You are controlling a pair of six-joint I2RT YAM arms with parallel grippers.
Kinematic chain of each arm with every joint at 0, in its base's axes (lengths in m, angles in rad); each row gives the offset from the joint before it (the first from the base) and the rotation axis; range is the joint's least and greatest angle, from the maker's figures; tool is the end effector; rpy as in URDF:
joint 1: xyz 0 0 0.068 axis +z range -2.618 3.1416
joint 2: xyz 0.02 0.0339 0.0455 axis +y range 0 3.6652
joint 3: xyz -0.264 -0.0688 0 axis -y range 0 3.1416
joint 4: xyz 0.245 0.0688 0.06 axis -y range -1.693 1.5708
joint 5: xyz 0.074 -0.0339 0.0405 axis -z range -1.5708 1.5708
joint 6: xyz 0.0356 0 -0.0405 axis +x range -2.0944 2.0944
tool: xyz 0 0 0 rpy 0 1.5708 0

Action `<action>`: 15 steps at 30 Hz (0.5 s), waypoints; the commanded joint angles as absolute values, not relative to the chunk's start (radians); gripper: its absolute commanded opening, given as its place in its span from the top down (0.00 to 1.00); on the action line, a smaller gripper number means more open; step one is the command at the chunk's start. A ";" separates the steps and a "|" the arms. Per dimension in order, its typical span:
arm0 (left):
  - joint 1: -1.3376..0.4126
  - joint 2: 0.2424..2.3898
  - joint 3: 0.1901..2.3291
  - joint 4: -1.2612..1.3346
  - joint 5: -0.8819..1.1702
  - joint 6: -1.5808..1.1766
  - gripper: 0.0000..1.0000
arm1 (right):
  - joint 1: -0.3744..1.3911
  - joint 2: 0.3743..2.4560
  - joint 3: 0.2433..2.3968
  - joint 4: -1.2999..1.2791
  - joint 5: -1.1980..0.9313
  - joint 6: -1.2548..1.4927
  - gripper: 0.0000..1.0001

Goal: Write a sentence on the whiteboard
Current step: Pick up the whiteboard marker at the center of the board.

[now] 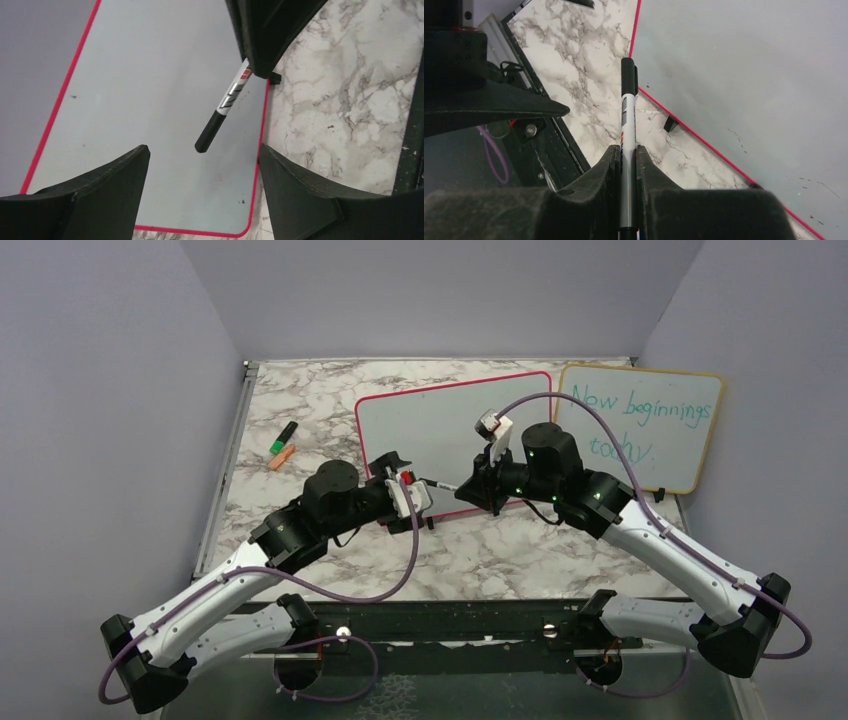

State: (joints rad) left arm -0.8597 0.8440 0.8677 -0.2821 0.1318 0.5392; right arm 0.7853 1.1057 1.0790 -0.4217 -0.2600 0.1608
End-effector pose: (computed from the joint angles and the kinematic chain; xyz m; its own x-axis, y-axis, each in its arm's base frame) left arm 0.1229 -0.1498 0.3487 0.2851 0.4489 -0.8469 0.8013 0.3732 0.4676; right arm 0.1673 0.1803 0.3559 -0.4383 -0.2194 -0.8717 -0.7871 0.5620 0.2543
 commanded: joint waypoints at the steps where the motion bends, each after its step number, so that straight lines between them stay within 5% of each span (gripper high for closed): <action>1: -0.862 0.887 0.888 -0.320 0.328 0.641 0.22 | 0.782 1.095 1.121 -0.468 -0.358 0.092 0.99; 15: -0.837 0.970 0.896 -0.331 0.443 0.682 0.38 | 0.782 1.078 1.097 -0.447 -0.463 0.059 0.99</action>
